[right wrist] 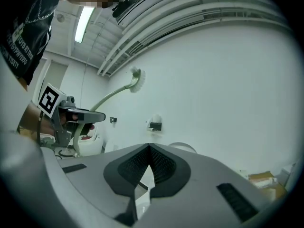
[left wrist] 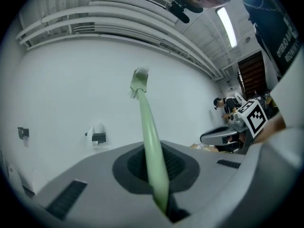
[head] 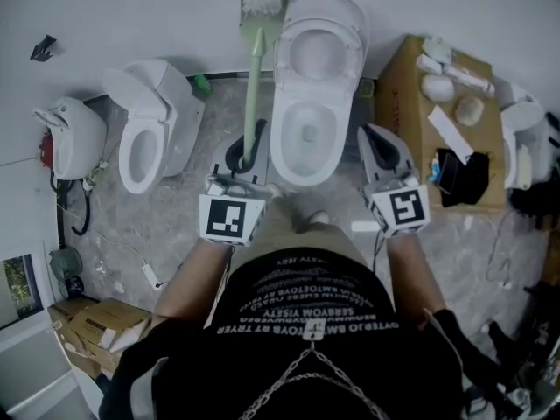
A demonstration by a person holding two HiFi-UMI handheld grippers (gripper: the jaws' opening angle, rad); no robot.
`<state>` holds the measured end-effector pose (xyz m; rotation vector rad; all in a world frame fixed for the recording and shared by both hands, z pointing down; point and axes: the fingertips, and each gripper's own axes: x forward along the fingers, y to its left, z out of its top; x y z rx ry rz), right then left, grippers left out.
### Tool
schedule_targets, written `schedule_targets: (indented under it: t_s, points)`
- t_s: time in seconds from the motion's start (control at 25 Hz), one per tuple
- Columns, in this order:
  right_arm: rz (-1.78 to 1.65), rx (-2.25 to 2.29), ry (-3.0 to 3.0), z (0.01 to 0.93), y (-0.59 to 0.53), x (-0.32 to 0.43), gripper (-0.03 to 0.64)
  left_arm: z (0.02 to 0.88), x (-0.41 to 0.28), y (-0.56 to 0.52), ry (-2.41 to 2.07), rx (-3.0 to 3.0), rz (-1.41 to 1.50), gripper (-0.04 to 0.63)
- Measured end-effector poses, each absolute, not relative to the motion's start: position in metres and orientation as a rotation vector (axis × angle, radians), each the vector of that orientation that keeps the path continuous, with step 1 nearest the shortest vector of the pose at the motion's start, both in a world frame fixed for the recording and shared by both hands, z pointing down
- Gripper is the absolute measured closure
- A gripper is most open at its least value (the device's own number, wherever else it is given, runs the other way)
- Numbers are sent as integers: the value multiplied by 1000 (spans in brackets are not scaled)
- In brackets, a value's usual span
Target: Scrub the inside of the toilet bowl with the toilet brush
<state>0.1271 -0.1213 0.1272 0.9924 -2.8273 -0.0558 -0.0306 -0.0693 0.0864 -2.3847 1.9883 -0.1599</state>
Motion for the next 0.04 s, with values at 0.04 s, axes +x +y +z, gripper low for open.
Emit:
schedule_targets:
  t_s: [0.04]
  points:
    - [-57, 987, -2832, 124, -117, 127, 626, 82, -30, -65, 1985, -2376, -160, 594]
